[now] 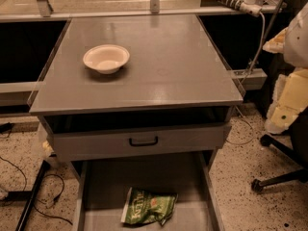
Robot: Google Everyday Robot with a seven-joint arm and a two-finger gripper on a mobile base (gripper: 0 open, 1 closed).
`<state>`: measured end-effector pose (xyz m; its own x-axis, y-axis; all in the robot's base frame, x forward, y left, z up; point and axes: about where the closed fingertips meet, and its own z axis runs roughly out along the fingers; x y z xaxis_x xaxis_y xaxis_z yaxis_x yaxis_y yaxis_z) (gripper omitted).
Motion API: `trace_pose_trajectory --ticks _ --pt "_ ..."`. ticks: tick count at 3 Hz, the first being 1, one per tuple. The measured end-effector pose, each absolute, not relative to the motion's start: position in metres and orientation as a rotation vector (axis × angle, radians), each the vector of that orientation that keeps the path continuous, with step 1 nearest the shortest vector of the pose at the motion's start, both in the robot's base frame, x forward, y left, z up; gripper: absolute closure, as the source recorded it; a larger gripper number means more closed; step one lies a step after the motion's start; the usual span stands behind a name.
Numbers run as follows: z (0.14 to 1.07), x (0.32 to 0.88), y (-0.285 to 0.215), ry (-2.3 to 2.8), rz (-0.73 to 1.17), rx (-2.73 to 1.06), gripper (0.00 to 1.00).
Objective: Pick green jalapeno chip bag from middle drawer and place on counter
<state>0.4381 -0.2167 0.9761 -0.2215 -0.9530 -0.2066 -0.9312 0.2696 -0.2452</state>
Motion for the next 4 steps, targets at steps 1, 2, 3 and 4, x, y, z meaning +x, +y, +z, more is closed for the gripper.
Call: trace_pose_trajectory --ticks 1,2,3,4 --pt "0.976 0.438 -0.217 2.232 -0.098 -1.725 0.00" --pt "0.969 0.429 -0.214 2.237 -0.107 -1.734 0.00" --pt "0.950 0.407 -0.201 2.193 -0.097 -1.785 0.00" --pt "0.896 0.379 -0.189 2.145 -0.005 -1.832 0.00"
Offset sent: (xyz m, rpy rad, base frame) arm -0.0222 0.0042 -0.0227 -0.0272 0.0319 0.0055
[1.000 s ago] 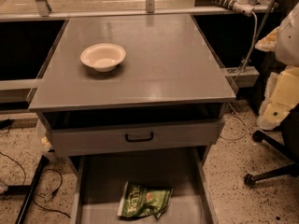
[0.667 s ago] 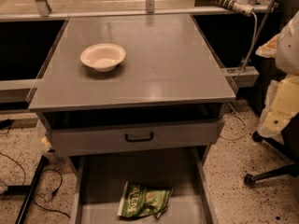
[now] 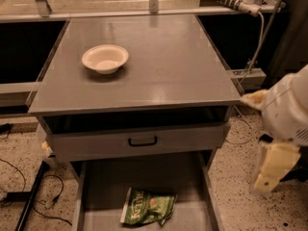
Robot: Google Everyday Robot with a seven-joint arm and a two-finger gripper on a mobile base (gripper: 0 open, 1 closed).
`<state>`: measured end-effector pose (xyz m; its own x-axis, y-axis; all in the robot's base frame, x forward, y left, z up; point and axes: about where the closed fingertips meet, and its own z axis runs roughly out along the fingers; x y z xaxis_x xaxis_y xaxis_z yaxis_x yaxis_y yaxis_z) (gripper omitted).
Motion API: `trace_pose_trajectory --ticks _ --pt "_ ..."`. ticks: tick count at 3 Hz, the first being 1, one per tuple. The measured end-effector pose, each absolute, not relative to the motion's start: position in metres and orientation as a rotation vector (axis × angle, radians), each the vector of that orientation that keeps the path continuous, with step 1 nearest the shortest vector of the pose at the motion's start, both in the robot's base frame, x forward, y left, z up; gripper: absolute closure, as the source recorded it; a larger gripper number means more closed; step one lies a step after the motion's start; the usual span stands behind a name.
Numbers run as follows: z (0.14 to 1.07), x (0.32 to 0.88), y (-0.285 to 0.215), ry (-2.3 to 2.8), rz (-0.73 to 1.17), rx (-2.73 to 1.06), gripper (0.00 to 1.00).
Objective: Pick green jalapeno chip bag from middle drawer and place on counter
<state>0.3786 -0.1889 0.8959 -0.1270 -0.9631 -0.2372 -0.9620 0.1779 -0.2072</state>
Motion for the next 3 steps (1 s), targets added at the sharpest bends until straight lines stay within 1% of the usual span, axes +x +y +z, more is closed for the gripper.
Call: trace_pose_trajectory --ticks 1,2,3 --pt "0.844 0.358 -0.182 2.092 0.104 -1.825 0.00" --pt "0.782 0.353 -0.179 2.085 0.252 -1.735 0.00" --pt "0.757 0.354 -0.178 2.086 0.313 -1.694 0.00"
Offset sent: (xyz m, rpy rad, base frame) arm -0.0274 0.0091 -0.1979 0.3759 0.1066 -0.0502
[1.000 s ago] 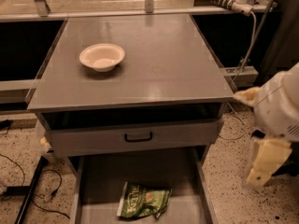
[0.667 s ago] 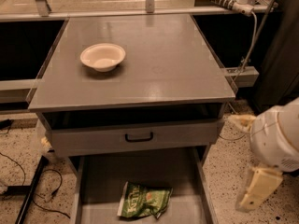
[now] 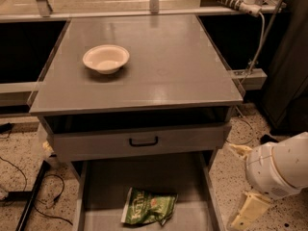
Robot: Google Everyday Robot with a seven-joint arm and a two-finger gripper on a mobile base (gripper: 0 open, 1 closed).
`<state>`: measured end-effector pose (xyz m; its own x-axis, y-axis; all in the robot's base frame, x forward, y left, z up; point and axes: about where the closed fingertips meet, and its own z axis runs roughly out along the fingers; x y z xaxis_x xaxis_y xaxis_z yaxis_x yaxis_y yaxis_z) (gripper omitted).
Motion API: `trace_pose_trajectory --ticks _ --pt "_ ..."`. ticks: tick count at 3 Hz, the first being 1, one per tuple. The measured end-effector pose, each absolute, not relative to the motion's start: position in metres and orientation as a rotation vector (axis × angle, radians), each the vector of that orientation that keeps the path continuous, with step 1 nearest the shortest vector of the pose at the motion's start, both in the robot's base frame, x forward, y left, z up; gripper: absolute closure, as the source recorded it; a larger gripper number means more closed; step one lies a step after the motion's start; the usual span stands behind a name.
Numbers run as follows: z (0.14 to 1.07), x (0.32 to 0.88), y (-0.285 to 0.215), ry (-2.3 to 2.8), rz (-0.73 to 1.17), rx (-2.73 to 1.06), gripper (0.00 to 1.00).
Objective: Pick green jalapeno chip bag from middle drawer and place on counter
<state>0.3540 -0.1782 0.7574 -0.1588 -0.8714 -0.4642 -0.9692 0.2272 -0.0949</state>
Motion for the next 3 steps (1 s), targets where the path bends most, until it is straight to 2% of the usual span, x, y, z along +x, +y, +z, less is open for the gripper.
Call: trace_pose_trajectory --ticks 1,3 --pt "0.757 0.354 -0.178 2.085 0.313 -1.694 0.00" --pt "0.671 0.383 -0.154 2.044 0.419 -1.630 0.00"
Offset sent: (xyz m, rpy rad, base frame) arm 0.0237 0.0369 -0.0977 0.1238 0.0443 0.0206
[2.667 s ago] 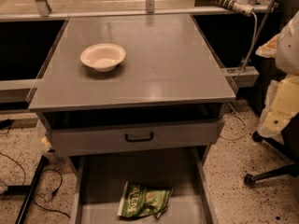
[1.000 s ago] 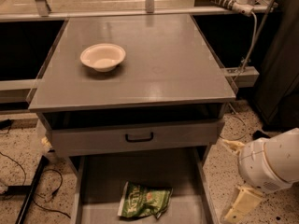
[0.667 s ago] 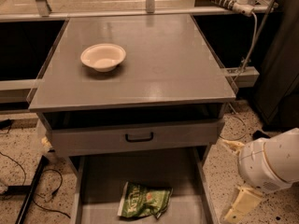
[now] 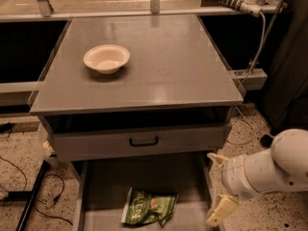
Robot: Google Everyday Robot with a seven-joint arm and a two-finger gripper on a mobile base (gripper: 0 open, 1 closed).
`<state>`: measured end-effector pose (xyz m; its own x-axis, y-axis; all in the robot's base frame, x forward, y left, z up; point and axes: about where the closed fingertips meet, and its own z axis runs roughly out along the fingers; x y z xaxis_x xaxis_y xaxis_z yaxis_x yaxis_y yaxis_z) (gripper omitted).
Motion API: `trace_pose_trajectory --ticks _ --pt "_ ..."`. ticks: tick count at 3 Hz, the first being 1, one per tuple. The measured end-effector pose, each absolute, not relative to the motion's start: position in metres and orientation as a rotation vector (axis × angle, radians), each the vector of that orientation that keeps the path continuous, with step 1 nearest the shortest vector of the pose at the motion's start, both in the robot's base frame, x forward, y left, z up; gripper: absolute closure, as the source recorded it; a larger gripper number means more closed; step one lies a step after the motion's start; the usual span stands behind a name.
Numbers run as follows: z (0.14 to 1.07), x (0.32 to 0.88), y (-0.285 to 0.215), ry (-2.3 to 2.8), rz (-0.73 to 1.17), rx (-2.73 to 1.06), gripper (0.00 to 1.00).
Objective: Pick green jalapeno chip bag from middle drawer and place on counter
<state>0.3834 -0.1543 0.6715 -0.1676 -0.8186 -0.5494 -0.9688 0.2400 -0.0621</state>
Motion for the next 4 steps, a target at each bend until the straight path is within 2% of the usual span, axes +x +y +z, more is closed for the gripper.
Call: trace_pose_trajectory --ticks 2,4 --pt "0.582 0.421 -0.140 1.956 0.451 -1.534 0.00" --pt "0.577 0.420 -0.133 1.940 0.444 -1.538 0.00"
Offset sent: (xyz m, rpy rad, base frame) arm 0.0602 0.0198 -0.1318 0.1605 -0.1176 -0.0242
